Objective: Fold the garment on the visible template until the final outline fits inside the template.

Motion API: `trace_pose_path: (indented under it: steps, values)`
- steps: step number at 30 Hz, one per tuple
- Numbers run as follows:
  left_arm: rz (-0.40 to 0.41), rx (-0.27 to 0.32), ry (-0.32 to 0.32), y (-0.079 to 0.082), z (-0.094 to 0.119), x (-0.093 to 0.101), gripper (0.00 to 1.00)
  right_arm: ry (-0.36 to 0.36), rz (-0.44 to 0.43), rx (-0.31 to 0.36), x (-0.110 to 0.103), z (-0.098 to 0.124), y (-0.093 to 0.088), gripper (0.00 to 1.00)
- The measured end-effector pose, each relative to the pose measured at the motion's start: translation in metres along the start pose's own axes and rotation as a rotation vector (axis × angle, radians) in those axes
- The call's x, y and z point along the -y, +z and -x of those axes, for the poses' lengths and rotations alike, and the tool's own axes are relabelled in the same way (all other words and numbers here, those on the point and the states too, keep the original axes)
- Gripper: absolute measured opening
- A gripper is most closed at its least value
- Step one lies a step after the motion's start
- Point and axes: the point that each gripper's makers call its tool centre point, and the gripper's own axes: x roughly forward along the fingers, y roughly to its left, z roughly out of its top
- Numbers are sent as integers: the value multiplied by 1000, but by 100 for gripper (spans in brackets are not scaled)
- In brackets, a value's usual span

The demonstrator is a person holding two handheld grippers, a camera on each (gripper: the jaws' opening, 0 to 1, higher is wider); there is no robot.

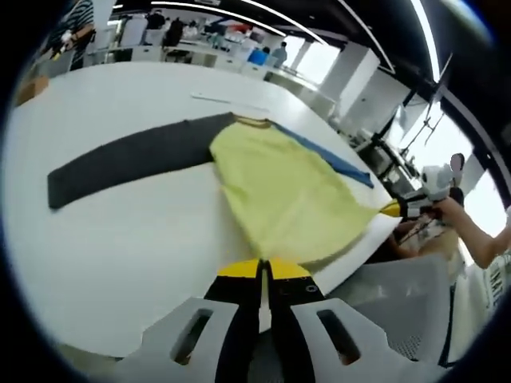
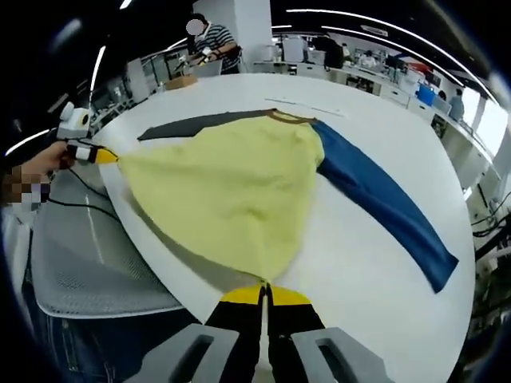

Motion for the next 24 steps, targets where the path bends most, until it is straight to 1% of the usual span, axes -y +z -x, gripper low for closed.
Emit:
trace_pose_path:
  steps: [3, 5, 6, 9, 12, 13, 15, 18, 22, 24]
  values:
    - [11, -20, 9, -10, 0, 0, 0, -10, -7, -14, -2, -2, -11, 0]
    - [1, -37, 16, -16, -1, -1, 0, -16, -2, -18, -4, -3, -15, 0]
    - [-5, -49, 31, -20, -1, -3, 0, -22, 8, -23, -4, -4, -18, 0]
    - [-26, -78, 49, -28, -3, -5, 0, -44, 59, -41, -4, -8, -25, 0]
    - [-43, -110, 70, -37, -5, -13, 0, -52, 78, -48, -6, -12, -31, 0]
    - [-41, -130, 80, -42, -5, -16, 0, -55, 76, -47, -7, -13, -32, 0]
    - [-45, -138, 95, -46, -6, -22, 0, -58, 75, -44, -7, -15, -34, 0]
    - [-17, -151, 109, -52, -7, -29, 0, -57, 68, -43, -9, -17, -39, 0]
    - [17, -147, 106, -55, -9, -30, 0, -67, 62, -41, -8, -19, -42, 0]
    - [14, -151, 106, -57, -10, -29, 0, -63, 47, -47, -9, -20, -44, 0]
